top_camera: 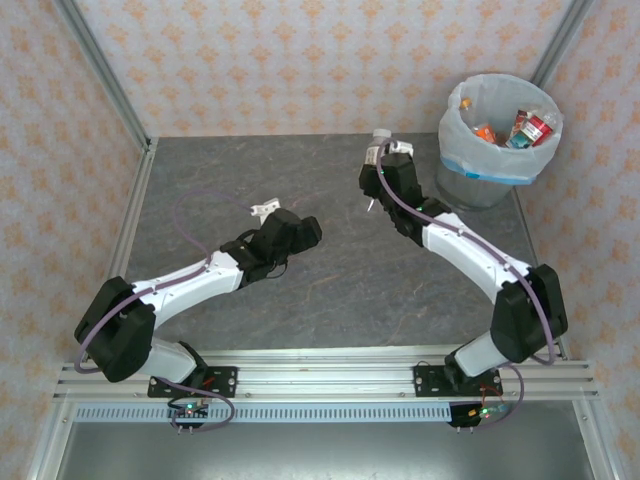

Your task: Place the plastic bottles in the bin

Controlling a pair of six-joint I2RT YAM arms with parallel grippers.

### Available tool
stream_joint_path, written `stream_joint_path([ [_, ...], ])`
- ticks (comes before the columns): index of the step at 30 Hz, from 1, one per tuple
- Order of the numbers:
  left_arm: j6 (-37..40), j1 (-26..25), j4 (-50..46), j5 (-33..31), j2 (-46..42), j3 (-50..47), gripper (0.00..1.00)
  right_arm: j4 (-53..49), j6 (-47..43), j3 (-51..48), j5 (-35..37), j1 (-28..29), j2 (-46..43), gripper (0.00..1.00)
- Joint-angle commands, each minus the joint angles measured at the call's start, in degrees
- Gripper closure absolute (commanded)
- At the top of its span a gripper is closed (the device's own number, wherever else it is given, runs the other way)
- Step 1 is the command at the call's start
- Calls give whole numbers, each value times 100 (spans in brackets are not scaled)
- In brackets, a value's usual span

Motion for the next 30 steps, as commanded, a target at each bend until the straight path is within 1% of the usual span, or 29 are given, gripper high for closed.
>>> stream_joint_path([
  [1,268,39,441,335,106,192,0,470,-104,-139,127,-23,-391,72],
  [6,381,-22,710,606,220,269,0,638,-358,-142,73,-187,-679,72],
  [10,643,-134,1112,1091,346,363,0,682,-341,-20,-277,-522,-826,72],
  [16,1018,-416,1102,1380,588,805,0,823,-527,197,-460,-922,-941,72],
  [22,934,-470,1198,1501,769,961,0,868,-1010,629,-592,-1139,-799,72],
  [25,904,-479,1186,1515,819,991,0,796,-1328,1106,-702,-1291,-557,72],
  [30,872,-494,1164,1473,802,975,0,612,-1538,1925,-808,-1552,-44,72],
])
